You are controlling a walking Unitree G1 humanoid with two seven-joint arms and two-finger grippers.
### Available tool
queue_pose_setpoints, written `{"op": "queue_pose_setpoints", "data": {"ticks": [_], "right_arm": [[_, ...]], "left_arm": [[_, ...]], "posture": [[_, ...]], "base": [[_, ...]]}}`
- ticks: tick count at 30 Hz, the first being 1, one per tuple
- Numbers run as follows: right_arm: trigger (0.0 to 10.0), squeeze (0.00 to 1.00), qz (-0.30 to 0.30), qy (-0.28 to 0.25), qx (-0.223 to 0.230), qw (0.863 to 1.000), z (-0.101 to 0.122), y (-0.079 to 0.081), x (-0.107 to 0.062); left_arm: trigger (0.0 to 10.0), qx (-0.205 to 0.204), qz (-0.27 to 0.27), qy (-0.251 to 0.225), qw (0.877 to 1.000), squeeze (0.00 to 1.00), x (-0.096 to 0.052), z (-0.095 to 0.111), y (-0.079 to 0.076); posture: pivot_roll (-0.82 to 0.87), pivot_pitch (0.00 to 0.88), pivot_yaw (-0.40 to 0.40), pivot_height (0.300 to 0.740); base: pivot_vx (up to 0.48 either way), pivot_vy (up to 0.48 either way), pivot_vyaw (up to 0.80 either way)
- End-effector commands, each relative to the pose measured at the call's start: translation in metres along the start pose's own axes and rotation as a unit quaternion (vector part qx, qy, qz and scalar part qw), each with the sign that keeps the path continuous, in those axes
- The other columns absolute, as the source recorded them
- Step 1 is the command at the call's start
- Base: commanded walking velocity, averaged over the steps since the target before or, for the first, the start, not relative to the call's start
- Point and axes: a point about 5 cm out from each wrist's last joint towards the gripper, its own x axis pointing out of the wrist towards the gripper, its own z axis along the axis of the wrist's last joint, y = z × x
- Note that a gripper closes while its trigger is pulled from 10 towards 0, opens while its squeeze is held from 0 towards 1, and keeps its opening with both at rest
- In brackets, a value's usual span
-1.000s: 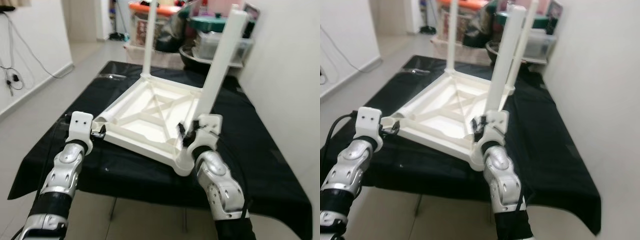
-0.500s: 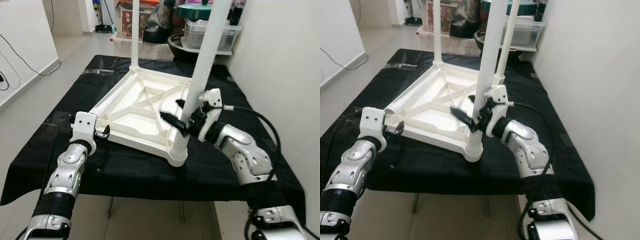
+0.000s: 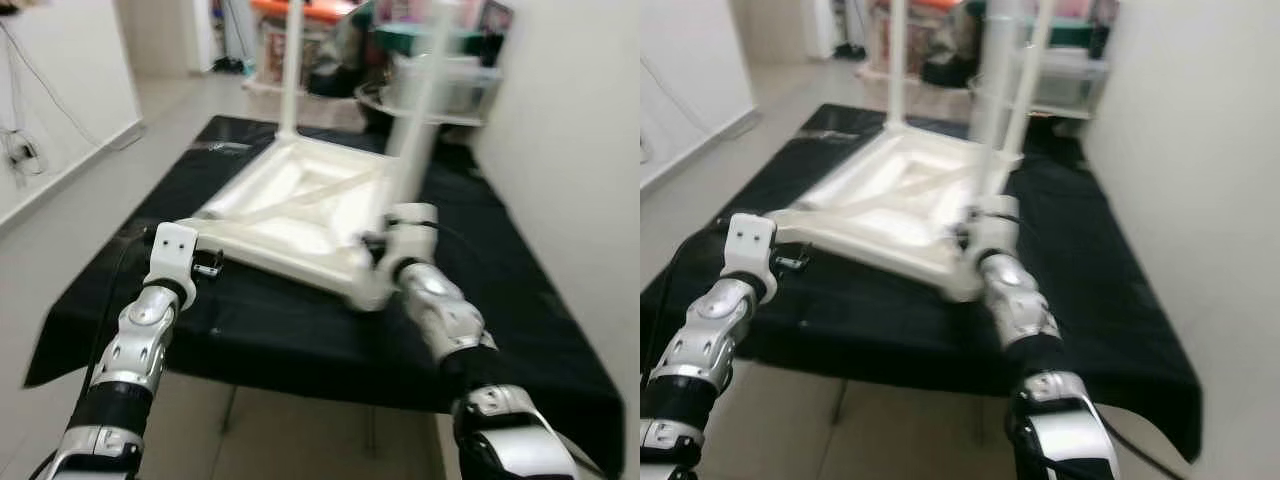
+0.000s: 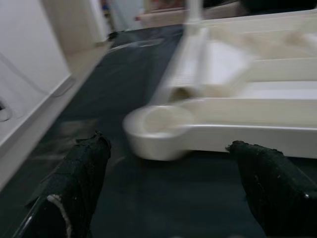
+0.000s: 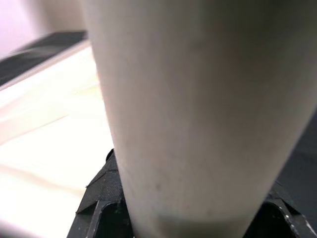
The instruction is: Building children table
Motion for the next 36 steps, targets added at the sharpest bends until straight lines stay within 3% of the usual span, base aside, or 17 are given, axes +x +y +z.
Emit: {"op": "queue_pose_setpoints", "data": {"ticks": [1,6,7,9,10,11,16,17,18,19,21,23,25,28,29,33,36], "right_arm": [[0.0,0.00,-0.054,0.026,0.025,0.998,-0.023,-0.010,-0.022],[0.0,0.00,0.024,0.024,0.046,0.998,-0.026,0.018,-0.054],[10.0,0.00,0.118,-0.012,0.056,0.991,-0.011,0.044,-0.067],[10.0,0.00,0.219,-0.063,0.059,0.972,0.012,0.062,-0.081],[10.0,0.83,0.239,-0.090,0.056,0.965,0.021,0.059,-0.082],[10.0,1.00,0.256,-0.108,0.051,0.959,0.028,0.056,-0.081],[10.0,1.00,0.262,-0.111,0.020,0.958,0.036,0.045,-0.068],[10.0,0.76,0.269,-0.104,-0.001,0.957,0.039,0.042,-0.063],[10.0,0.76,0.269,-0.104,-0.001,0.957,0.039,0.042,-0.063],[10.0,0.00,0.277,-0.101,-0.027,0.955,0.043,0.039,-0.059],[10.0,0.00,0.320,-0.096,-0.045,0.942,0.046,0.038,-0.061],[10.0,0.00,0.443,-0.077,-0.082,0.890,0.042,0.040,-0.069],[10.0,0.00,0.443,-0.077,-0.082,0.890,0.042,0.040,-0.069],[9.8,0.00,0.525,-0.028,-0.100,0.845,0.019,0.046,-0.067],[0.0,0.00,0.523,0.004,-0.098,0.847,0.006,0.049,-0.057],[0.0,0.00,0.508,0.023,-0.098,0.856,-0.002,0.052,-0.049],[0.0,0.00,0.432,0.029,-0.074,0.898,-0.004,0.052,-0.030]], "left_arm": [[10.0,0.003,-0.011,0.005,1.000,0.00,-0.001,-0.003,-0.007],[10.0,0.005,-0.011,0.008,1.000,0.00,-0.001,-0.005,-0.005],[10.0,0.006,-0.013,0.010,1.000,0.00,0.000,-0.005,-0.005],[10.0,0.007,-0.019,0.008,1.000,0.00,0.002,-0.003,-0.007],[10.0,0.008,-0.021,0.008,1.000,0.00,0.003,-0.002,-0.008],[10.0,0.008,-0.022,0.008,1.000,0.00,0.004,-0.002,-0.009],[10.0,0.006,-0.023,0.005,1.000,0.00,0.005,-0.001,-0.012],[10.0,0.005,-0.023,0.003,1.000,0.00,0.006,0.000,-0.012],[10.0,0.005,-0.023,0.003,1.000,0.00,0.006,0.000,-0.012],[10.0,0.005,-0.021,0.002,1.000,0.00,0.005,0.001,-0.011],[10.0,0.004,-0.019,0.001,1.000,0.00,0.004,0.000,-0.010],[10.0,0.005,-0.013,0.006,1.000,0.00,0.001,-0.005,-0.007],[10.0,0.005,-0.013,0.006,1.000,0.00,0.001,-0.005,-0.007],[10.0,0.004,-0.015,0.007,1.000,0.00,0.001,-0.005,-0.008],[10.0,0.004,-0.014,0.004,1.000,0.00,0.003,-0.003,-0.009],[10.0,0.003,-0.012,0.002,1.000,0.00,0.003,-0.002,-0.008],[10.0,0.003,-0.010,0.001,1.000,0.00,0.003,-0.001,-0.007]], "posture": [[0.14,0.000,-0.109,0.740],[0.13,0.000,-0.100,0.740],[0.11,0.000,-0.087,0.740],[0.10,0.000,-0.081,0.740],[0.10,0.000,-0.076,0.740],[0.10,0.000,-0.076,0.740],[0.10,0.000,-0.083,0.740],[0.11,0.000,-0.089,0.740],[0.11,0.000,-0.089,0.740],[0.11,0.000,-0.096,0.740],[0.12,0.000,-0.103,0.740],[0.13,0.000,-0.105,0.740],[0.13,0.000,-0.105,0.740],[0.13,0.000,-0.113,0.740],[0.14,0.000,-0.121,0.740],[0.15,0.000,-0.124,0.740],[0.15,0.000,-0.120,0.740]], "base": [[0.000,0.000,0.00],[0.000,0.000,0.00],[0.000,0.000,0.00],[0.000,0.000,0.00],[0.000,0.000,0.00],[0.000,0.000,0.00],[0.000,0.000,0.00],[0.000,0.000,0.00],[0.000,0.000,0.00],[0.000,0.000,0.00],[0.000,0.000,0.00],[0.000,0.000,0.00],[0.000,0.000,0.00],[0.000,0.000,0.00],[0.000,0.000,0.00],[0.000,0.000,0.00],[0.000,0.000,0.00]]}}
